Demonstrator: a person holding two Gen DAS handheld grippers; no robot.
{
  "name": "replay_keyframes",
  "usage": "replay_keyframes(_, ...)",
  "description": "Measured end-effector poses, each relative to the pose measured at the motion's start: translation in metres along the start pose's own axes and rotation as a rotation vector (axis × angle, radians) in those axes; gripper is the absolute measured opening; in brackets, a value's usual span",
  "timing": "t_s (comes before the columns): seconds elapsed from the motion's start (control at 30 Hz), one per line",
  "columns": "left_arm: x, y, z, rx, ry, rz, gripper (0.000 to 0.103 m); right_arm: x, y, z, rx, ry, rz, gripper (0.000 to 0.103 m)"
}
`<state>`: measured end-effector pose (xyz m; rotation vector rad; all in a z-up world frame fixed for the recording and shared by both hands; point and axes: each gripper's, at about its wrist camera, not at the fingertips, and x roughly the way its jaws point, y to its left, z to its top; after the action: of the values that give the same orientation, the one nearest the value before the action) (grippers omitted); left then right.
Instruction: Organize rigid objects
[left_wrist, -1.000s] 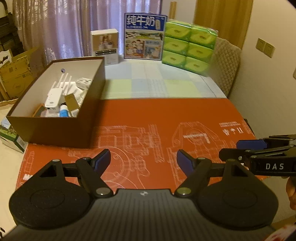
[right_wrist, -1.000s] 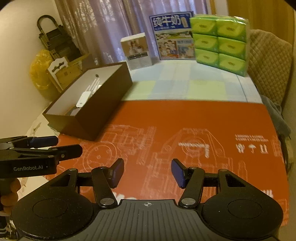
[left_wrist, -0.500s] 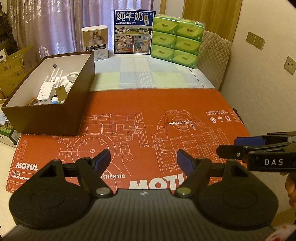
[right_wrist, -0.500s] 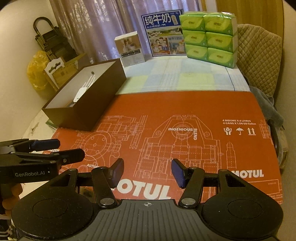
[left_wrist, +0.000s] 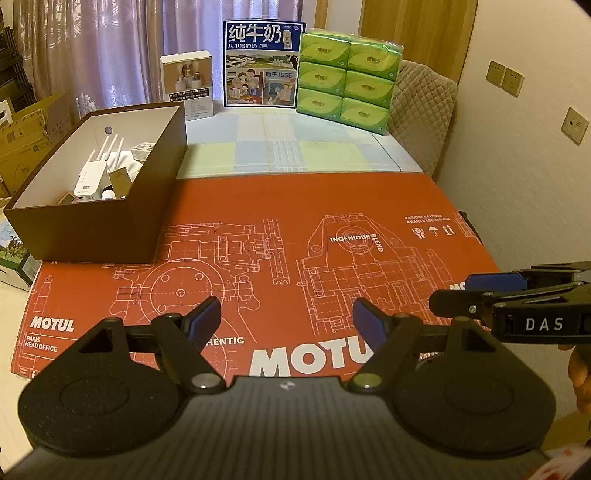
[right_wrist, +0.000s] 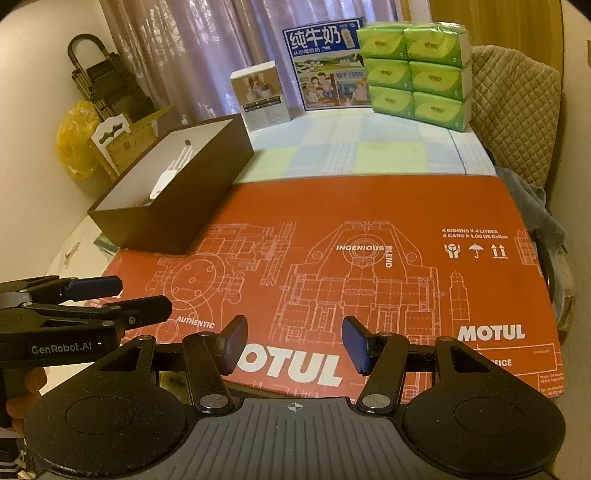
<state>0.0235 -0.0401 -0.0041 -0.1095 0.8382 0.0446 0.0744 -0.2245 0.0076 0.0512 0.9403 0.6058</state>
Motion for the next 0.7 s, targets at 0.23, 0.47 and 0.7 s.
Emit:
replay_keyframes(0.23, -0.0017, -0.0029, -0.0015, 0.004, -0.001, -0.002, 0.076, -0.0014, -0.002, -0.0011, 0.008, -0.002, 0.001, 0.054)
replay_keyframes(0.47, -0.002, -0.0033, -0.0009, 0.0, 0.002, 0.004, 0.076, -0.0012, -0.0037, -0.0019, 0.005, 0.001, 0.008, 0.054)
replay_keyframes(0.7, 0.0002, -0.0075, 0.0017, 0.0, 0.003, 0.024, 0.076, -0.0006, -0.0071, -0.0033, 0.0, 0.009, 0.022, 0.054)
